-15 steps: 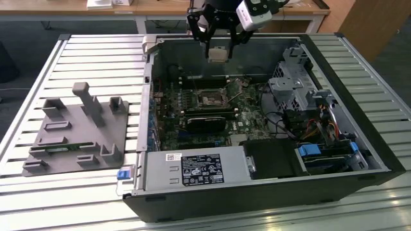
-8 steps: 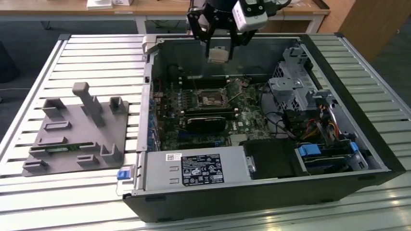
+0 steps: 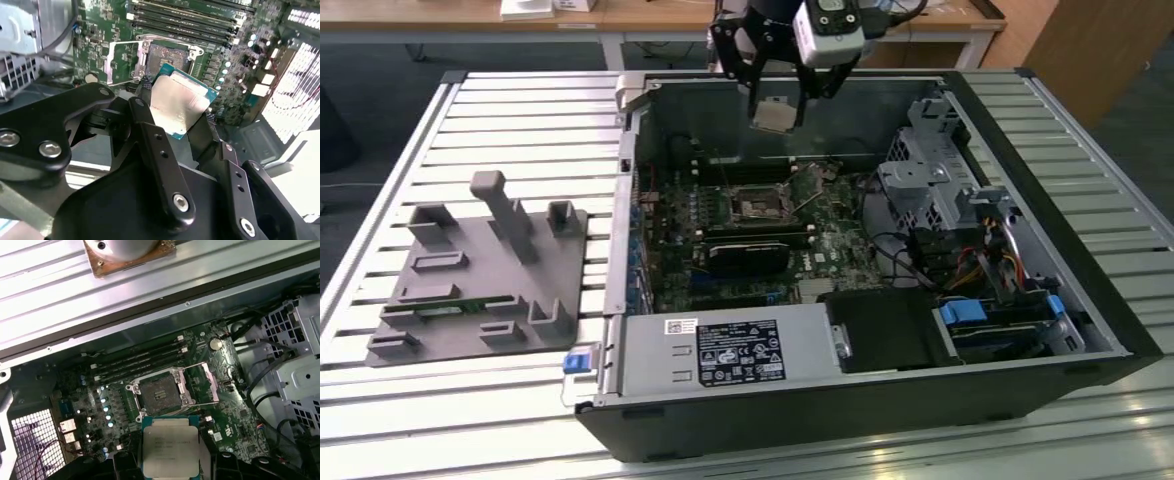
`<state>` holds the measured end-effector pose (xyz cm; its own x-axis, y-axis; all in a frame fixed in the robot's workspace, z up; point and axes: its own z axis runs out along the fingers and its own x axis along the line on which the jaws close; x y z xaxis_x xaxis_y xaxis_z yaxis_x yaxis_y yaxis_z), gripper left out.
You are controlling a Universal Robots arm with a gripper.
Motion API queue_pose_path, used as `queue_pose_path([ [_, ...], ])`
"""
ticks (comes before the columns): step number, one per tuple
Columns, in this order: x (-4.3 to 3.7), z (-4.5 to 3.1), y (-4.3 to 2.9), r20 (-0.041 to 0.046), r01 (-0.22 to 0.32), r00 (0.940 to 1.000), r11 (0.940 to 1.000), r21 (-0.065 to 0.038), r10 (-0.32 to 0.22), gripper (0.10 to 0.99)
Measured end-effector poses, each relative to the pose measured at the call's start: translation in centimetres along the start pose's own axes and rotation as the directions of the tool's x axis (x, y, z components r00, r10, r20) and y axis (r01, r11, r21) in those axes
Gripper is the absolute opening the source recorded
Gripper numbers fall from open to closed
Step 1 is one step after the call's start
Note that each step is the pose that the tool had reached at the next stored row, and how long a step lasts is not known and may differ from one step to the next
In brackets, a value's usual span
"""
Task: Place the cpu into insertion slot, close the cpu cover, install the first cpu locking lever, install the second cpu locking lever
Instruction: 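Place the cpu into insertion slot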
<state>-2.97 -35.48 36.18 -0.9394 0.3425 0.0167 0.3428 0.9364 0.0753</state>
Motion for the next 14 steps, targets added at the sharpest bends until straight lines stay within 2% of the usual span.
queue_pose_path([
  [4, 0.0, 0.02, 0.0, 0.0055, -0.058, 0.9983, 0.9983, 0.002, 0.058, 0.541],
  [8, 0.0, 0.04, 0.0, 0.0106, -0.115, 0.9933, 0.9934, 0.002, 0.115, 0.541],
  [14, 0.0, 0.07, 0.0, 0.0202, -0.209, 0.9777, 0.9778, 0.005, 0.209, 0.541],
])
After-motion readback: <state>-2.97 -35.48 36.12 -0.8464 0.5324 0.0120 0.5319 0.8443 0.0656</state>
